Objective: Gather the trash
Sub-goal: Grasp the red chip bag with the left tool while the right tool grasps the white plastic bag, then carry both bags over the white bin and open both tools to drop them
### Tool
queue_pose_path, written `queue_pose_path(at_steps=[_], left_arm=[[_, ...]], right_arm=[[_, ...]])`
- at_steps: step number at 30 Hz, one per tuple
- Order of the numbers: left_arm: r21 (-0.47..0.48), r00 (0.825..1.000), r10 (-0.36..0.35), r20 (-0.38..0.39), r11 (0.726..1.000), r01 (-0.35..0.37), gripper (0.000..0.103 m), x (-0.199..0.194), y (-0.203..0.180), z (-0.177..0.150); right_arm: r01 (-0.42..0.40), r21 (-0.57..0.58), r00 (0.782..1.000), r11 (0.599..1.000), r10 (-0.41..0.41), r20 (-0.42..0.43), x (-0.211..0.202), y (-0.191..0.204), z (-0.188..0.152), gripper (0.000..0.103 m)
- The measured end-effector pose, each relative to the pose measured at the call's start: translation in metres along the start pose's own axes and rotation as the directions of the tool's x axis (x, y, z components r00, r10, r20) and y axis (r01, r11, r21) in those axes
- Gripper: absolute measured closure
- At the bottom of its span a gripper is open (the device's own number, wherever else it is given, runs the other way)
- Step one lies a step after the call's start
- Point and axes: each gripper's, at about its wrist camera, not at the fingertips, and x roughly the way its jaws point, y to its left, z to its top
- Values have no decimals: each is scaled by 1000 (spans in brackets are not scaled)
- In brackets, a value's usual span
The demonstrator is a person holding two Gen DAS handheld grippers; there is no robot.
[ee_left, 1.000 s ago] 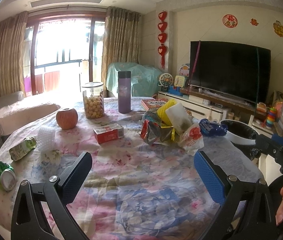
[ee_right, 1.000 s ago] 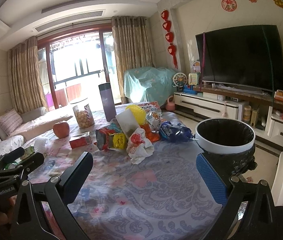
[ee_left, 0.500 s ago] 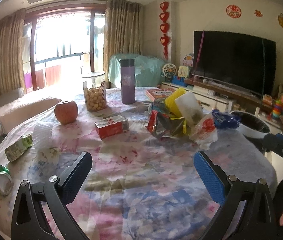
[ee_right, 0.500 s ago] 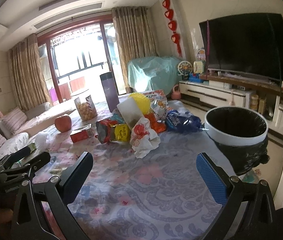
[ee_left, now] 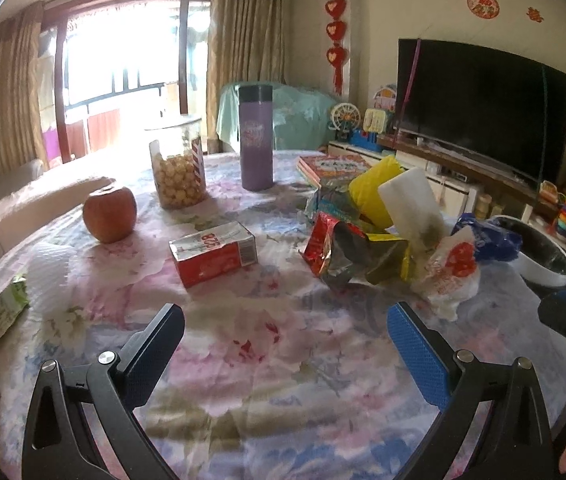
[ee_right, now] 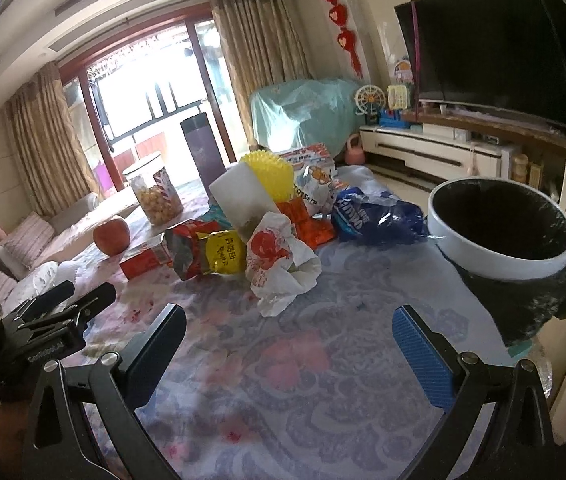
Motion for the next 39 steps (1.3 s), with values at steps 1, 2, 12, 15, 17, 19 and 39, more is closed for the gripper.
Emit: queue_pose_path(at_steps=[1, 2, 12, 15, 17, 19, 39], left_arm=[[-3, 1000, -1, -10, 1000, 1, 2, 6, 1, 3], [-7, 1000, -4, -17, 1000, 4, 2, 11, 2, 5], [-25, 988, -81, -133, 997, 78, 15, 64, 1, 28], [-30, 983, -90, -161, 996, 86, 15, 83, 2, 37], [-30, 980, -92, -176, 996, 88, 16, 93, 1, 41], [-36, 976, -101, -192, 995, 96, 20, 105, 2, 45], [-103, 959, -214, -187, 975, 197, 96, 74, 8, 31]], right_arm=[[-4, 4, 1000, 1000, 4, -12, 5, -1, 2, 1], [-5, 5, 1000, 1000, 5, -21, 9, -2, 3, 1], [-22, 21, 990, 1000, 25, -139, 58, -11, 18, 13], [-31, 20, 984, 999, 34, -174, 72, -12, 23, 17], [-37, 27, 981, 999, 42, -191, 78, -14, 25, 25], [-44, 31, 977, 999, 49, -208, 85, -16, 26, 34], [-109, 31, 973, 994, 113, -203, 63, -16, 15, 68]])
